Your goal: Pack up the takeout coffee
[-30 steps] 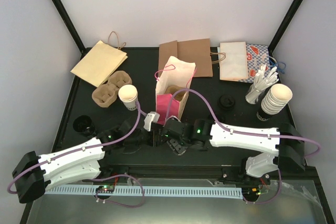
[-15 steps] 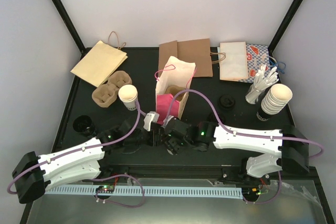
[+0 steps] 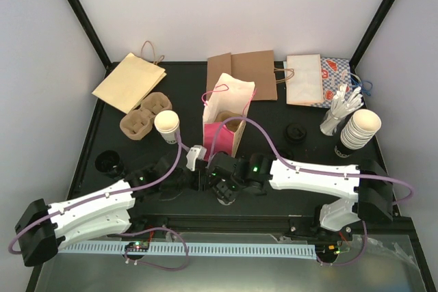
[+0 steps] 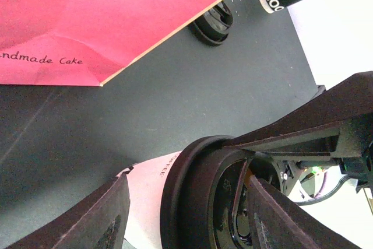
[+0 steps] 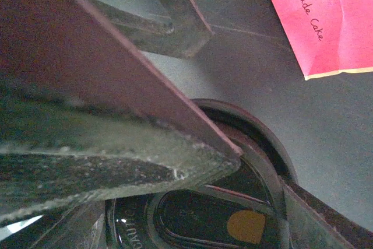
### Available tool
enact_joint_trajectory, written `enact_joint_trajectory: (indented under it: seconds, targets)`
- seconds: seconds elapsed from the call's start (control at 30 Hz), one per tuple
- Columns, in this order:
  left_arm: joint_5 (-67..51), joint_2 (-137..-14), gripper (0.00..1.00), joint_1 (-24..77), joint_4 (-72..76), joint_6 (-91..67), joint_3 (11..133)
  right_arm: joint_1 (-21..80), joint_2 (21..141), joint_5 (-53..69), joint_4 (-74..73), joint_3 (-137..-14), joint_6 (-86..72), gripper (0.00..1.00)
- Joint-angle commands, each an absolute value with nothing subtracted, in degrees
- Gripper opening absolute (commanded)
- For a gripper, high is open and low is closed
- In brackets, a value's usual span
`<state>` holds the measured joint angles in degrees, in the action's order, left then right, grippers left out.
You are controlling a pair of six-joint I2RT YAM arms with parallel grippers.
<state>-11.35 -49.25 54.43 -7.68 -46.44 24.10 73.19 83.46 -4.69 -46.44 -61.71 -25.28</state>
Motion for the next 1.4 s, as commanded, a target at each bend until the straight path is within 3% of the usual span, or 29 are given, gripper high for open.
enact_joint_trajectory:
  seconds: [0.0, 0.27, 0.8, 1.1, 1.37]
  targets:
    - [-8.98, -47.37, 0.57, 54.01, -9.24, -44.99, 26.18, 74.14, 91.04, -2.76, -69.07, -58.23, -29.96, 0.57]
    - [-5.7, -44.59, 0.57, 53.71, -11.65, -43.71, 26.28, 74.16, 89.97, -12.58, -70.15, -59.86, -31.46, 0.58]
    - [-2.81, -42.5, 0.59, 52.31, -16.91, -40.8, 29.3, 74.18, 84.64, -6.92, -61.24, -56.94, -32.59, 0.59]
    - [-0.49, -41.52, 0.72, 51.59, -20.95, -38.54, 32.39, 74.17, 80.09, -10.72, -61.65, -60.12, -33.21, 0.59]
    - [3.1, -41.15, 0.91, 50.94, -25.94, -36.16, 36.08, 74.09, 76.46, -13.1, -64.1, -62.68, -34.13, 0.59]
